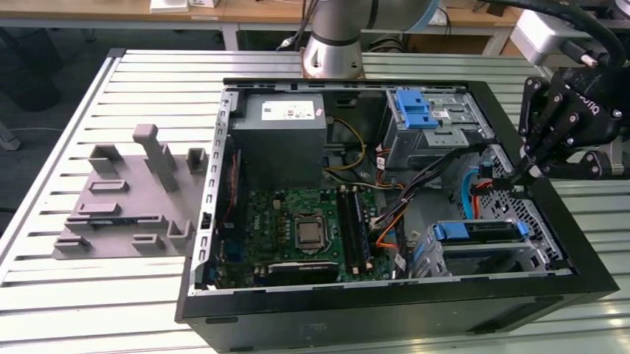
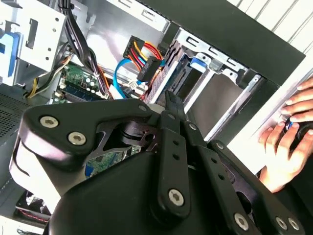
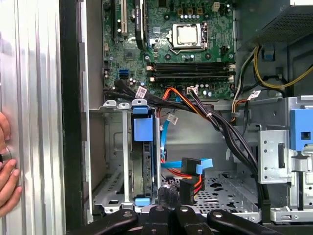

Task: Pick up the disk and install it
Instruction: 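Insert the first disk wire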

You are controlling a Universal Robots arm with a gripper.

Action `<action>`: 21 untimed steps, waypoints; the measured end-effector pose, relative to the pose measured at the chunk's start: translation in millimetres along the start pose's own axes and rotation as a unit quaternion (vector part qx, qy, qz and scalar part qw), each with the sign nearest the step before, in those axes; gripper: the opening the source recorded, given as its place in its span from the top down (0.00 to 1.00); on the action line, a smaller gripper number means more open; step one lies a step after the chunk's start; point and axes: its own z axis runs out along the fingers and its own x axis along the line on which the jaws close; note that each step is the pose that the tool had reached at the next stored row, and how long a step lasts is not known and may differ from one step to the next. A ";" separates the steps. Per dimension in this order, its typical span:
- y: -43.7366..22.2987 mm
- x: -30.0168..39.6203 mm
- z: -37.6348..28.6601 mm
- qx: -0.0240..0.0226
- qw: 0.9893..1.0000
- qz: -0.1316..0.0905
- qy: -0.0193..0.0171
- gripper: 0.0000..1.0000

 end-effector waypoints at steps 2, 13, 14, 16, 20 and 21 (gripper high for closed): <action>0.1 -2.4 0.5 0.000 1.000 0.000 0.001 0.89; 0.0 -23.1 12.8 0.000 1.000 0.002 0.004 0.75; 0.0 -23.2 14.2 0.000 1.000 0.002 0.005 0.75; 0.0 -23.2 17.6 0.000 1.000 0.002 0.005 0.74; 0.0 -23.8 23.2 0.000 1.000 0.002 0.005 0.68; 0.0 -24.1 24.2 0.000 1.000 0.002 0.005 0.68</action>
